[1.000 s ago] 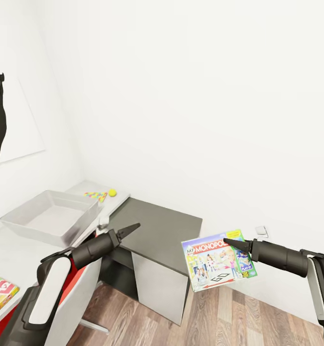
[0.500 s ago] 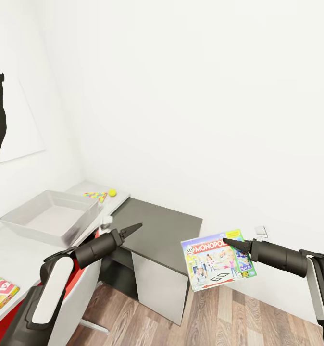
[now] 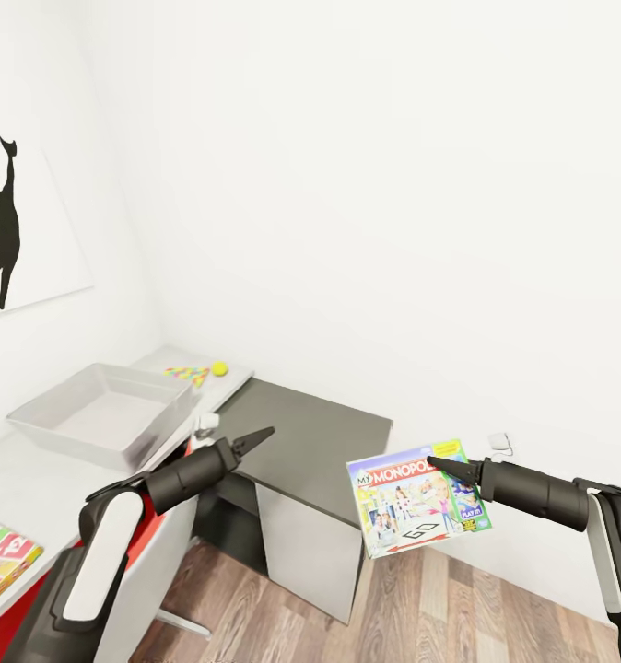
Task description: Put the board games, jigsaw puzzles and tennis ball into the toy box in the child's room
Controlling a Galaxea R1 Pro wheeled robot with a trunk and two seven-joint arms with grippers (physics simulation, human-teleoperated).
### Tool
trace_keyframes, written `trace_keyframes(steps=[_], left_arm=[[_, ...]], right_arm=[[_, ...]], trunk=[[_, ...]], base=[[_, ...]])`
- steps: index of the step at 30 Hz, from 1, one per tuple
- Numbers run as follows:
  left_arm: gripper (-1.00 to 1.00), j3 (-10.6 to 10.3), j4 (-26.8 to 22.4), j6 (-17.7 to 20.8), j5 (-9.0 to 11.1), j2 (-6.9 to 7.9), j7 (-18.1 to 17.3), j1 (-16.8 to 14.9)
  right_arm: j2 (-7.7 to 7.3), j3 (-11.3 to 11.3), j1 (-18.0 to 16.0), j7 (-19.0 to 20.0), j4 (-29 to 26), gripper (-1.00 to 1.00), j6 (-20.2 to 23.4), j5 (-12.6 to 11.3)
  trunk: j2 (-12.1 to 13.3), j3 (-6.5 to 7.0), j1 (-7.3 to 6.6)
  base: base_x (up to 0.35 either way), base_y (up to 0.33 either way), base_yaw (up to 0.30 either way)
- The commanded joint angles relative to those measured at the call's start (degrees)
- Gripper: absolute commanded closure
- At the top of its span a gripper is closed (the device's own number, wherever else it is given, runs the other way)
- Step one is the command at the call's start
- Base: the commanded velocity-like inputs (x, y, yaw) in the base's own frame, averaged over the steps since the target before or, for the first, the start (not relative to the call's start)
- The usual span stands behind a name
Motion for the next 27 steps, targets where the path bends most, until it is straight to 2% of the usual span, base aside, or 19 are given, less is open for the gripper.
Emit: trace_keyframes(steps=[1,9,18,27], left_arm=[[-1.0,-0.1,-0.2,0.3,-0.1,-0.05,0.0,0.0],[-1.0,-2.0,-0.7,0.1,0.0,-0.42,2.7,-0.1],[-1.0,-1.7,-1.0,0.1,0.1,-0.51,3.3,-0.2],[-1.0,-1.6,-0.9,0.3,0.1,-0.69,3.7,-0.2]], right_arm=[[-0.01,0.0,-0.1,0.0,0.0,1.0,0.6,-0.2],[-0.05,0.0,-0.1,-1.0,0.0,1.0,0.6,-0.1],[-0.22,0.0,-0.1,-1.2,0.0,1.0,0.6,0.0],[-0.53,-0.1,-0.2,-1.2,0.0,1.0,0.6,-0.1]], trunk=[[-0.1,-0.13,0.04],[-0.1,-0.13,0.04],[-0.1,-0.13,0.04],[-0.1,-0.13,0.04]], base=[[0.0,0.0,0.191],[0.0,0.0,0.208],[0.0,0.0,0.07],[0.0,0.0,0.224]])
